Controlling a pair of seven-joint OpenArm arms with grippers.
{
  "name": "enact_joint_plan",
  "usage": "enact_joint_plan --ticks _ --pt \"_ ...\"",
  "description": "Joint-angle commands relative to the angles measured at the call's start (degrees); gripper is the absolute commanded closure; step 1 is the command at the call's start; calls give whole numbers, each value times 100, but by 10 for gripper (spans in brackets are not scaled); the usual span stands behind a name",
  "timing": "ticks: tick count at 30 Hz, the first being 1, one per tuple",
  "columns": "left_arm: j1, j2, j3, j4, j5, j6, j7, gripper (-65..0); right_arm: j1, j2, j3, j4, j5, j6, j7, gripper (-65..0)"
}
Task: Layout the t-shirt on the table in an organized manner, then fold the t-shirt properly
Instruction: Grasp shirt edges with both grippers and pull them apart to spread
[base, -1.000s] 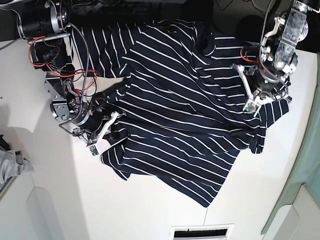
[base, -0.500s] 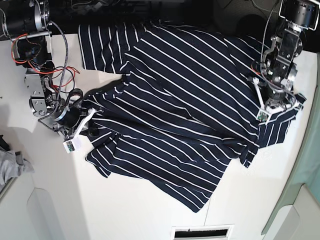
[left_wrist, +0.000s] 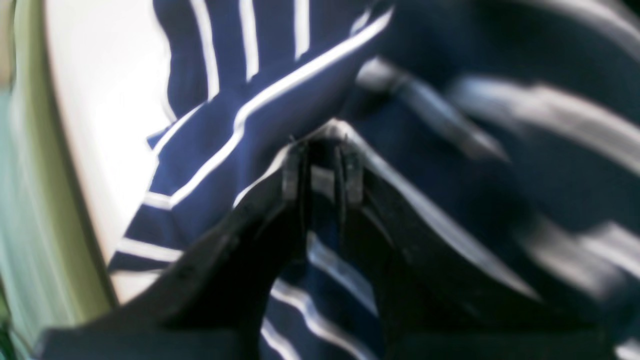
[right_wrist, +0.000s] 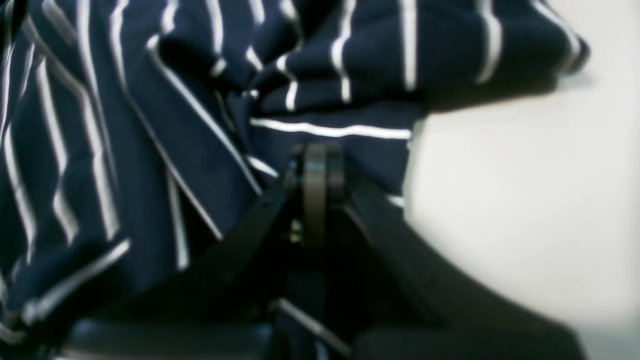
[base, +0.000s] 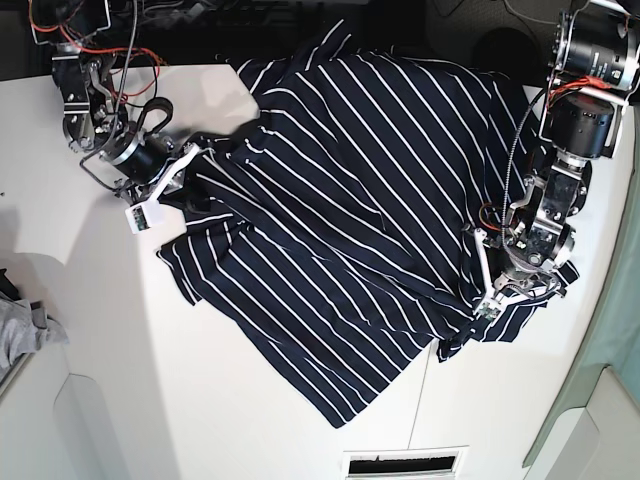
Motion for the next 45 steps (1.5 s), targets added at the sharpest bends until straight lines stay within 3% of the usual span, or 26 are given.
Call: enact_joint_plan --ticks 1,8,10,12,16,20,23,26,31,33,36,40,42,45 --pt "-188 -70 55 70 -33 131 -13 -103 -61 35 35 208 -98 -52 -313 0" --pt "-374 -131 310 247 -695 212 850 -106 103 13 627 1180 190 -131 -323 0" --pt "-358 -249 310 511 -918 216 850 -106 365 4 778 1185 319 -166 -330 -87" --pt "-326 -413 310 861 -1099 243 914 -106 627 -28 861 1182 358 -393 -330 -138" --pt "-297 -713 310 1427 -1410 345 1255 -106 1176 -205 876 1027 332 -1064 -643 -137" --pt "-295 -780 313 1587 -1600 321 1346 -106 1858 -511 874 302 334 -1202 -778 -156" --pt "-190 -782 310 1587 -1600 323 1346 -106 2365 -763 874 -540 334 -1025 -734 -284" --pt "24 -780 310 1576 -1484 321 1344 -112 2717 -970 874 -1296 267 -1047 -688 -408" --pt "380 -780 310 1576 -1355 321 1353 -225 3180 -1237 874 -2542 -90 -898 -452 -409" --pt "501 -782 310 1578 -1434 348 1353 -227 3276 -1327 874 -2900 -297 -647 -455 -409" --pt "743 -798 247 1709 -1443 662 1296 -226 3230 -1381 872 -3058 -376 -225 -459 -409" --pt "1224 -907 83 2247 -1318 671 1263 -226 3143 -1384 872 -3058 -380 -162 -459 -407" --pt "1460 -977 24 2520 -1320 669 1266 -226 3130 -1386 872 -3058 -433 -127 -459 -351" --pt "1738 -1051 2 2826 -1318 671 1266 -226 3134 -1392 872 -3058 -605 146 -457 -171"
